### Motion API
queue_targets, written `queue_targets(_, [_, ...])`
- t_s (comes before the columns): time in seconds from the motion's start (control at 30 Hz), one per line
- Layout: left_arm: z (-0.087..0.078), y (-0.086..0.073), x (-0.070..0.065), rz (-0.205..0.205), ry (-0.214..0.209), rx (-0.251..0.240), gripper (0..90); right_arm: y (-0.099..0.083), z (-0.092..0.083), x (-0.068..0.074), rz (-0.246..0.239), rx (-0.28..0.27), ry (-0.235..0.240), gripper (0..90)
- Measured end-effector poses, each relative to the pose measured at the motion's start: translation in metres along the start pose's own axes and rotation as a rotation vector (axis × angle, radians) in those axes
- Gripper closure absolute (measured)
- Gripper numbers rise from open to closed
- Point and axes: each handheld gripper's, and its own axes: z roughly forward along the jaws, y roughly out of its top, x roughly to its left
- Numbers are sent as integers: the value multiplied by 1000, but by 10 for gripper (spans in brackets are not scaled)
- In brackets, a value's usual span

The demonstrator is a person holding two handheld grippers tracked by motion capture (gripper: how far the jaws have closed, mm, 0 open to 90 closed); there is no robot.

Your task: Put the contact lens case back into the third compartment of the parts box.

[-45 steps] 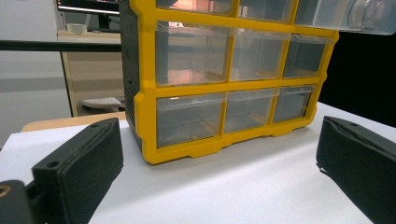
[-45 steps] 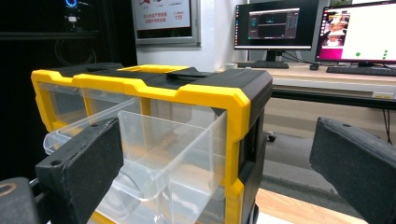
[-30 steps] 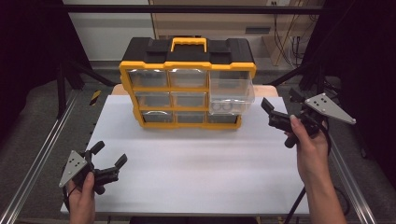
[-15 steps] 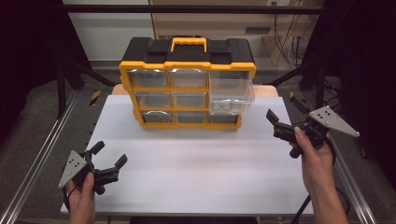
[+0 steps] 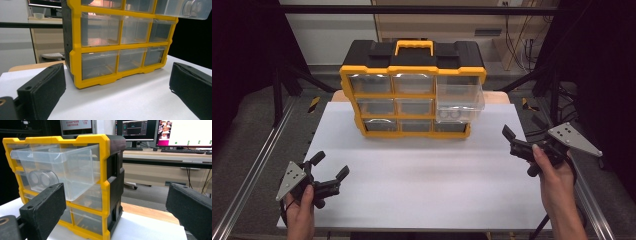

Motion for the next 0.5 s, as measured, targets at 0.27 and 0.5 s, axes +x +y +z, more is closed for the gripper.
queue_targets(0.27, [-1, 0, 2, -7, 9, -2, 4, -18, -4, 2, -16, 35, 8, 20])
queue_targets(0.5, [-1, 1, 1, -2, 6, -6, 4, -32, -9, 1, -9, 36, 9, 24])
